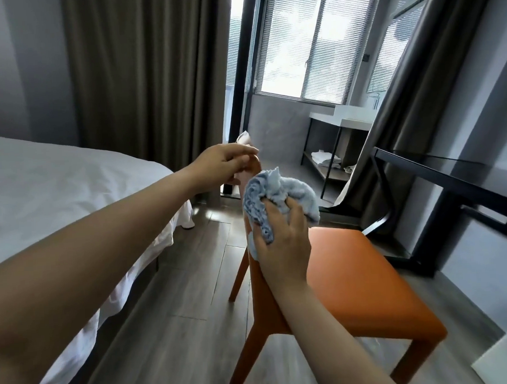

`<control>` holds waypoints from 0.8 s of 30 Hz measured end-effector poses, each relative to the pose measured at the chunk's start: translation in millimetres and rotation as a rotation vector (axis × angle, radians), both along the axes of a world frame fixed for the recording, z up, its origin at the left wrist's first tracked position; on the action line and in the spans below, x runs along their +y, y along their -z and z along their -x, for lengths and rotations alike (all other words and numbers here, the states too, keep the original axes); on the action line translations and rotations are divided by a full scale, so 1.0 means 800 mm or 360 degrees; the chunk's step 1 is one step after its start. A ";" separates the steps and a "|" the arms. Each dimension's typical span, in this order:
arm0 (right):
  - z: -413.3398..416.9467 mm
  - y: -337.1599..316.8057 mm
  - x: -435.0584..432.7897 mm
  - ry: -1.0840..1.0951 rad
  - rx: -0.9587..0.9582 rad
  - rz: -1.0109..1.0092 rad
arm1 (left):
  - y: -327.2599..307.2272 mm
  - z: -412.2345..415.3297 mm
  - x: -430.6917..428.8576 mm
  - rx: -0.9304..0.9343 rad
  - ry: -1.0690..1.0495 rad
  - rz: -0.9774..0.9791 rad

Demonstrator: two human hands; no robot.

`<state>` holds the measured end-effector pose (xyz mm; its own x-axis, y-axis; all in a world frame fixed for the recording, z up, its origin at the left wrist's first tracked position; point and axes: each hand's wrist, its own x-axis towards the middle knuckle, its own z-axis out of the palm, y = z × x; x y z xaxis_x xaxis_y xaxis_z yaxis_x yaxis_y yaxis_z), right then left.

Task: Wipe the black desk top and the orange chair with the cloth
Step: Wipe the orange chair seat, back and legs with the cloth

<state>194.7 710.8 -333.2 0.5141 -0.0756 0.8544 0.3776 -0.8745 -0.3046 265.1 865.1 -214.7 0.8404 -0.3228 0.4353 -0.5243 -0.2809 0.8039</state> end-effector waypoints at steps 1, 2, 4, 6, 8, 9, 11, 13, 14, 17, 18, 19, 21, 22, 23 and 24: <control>-0.003 0.010 0.003 0.0013 -0.0001 0.0009 | 0.000 -0.002 0.003 -0.0031 0.0000 -0.0049; -0.005 0.016 0.005 0.0020 -0.0007 0.0007 | 0.001 -0.004 0.005 -0.0058 0.0003 -0.0080; -0.011 0.023 0.007 0.0038 -0.0038 -0.0014 | 0.005 -0.006 0.007 -0.0114 0.0005 -0.0089; -0.014 0.029 0.006 0.0053 -0.0061 -0.0029 | 0.011 -0.007 0.007 -0.0217 -0.0006 -0.0121; -0.013 0.040 0.004 0.0071 -0.0081 -0.0019 | 0.020 -0.012 0.008 -0.0314 0.0000 -0.0188; -0.012 0.048 0.002 0.0089 -0.0088 -0.0015 | 0.025 -0.016 0.009 -0.0359 0.0008 -0.0225; -0.010 0.065 -0.001 0.0129 -0.0105 -0.0008 | 0.036 -0.023 0.011 -0.0442 0.0017 -0.0295; -0.007 0.084 -0.006 0.0171 -0.0105 0.0000 | 0.046 -0.028 0.009 -0.0499 0.0035 -0.0342; -0.005 0.095 -0.009 0.0191 -0.0081 0.0007 | 0.051 -0.028 0.008 -0.0517 0.0055 -0.0344; 0.005 0.133 -0.020 0.0272 0.0027 0.0010 | 0.060 -0.027 0.000 -0.0542 0.0060 -0.0310; 0.009 0.147 -0.024 0.0292 0.0057 0.0010 | 0.062 -0.027 -0.002 -0.0563 0.0036 -0.0308; 0.012 0.160 -0.028 0.0306 0.0082 0.0012 | 0.064 -0.028 -0.004 -0.0585 0.0013 -0.0308; 0.016 0.182 -0.034 0.0339 0.0127 0.0030 | 0.068 -0.030 -0.006 -0.0631 -0.0010 -0.0304; 0.018 0.191 -0.035 0.0357 0.0153 0.0033 | 0.069 -0.030 -0.007 -0.0649 -0.0022 -0.0310; 0.020 0.197 -0.036 0.0368 0.0182 0.0022 | 0.070 -0.030 -0.008 -0.0657 -0.0042 -0.0324; 0.021 0.203 -0.037 0.0374 0.0216 0.0003 | 0.071 -0.029 -0.010 -0.0650 -0.0063 -0.0337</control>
<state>177.6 681.5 -495.4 0.5922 -0.2051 0.7792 0.1198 -0.9339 -0.3369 288.3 857.4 -271.2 0.6271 -0.4115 0.6614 -0.7718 -0.4430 0.4561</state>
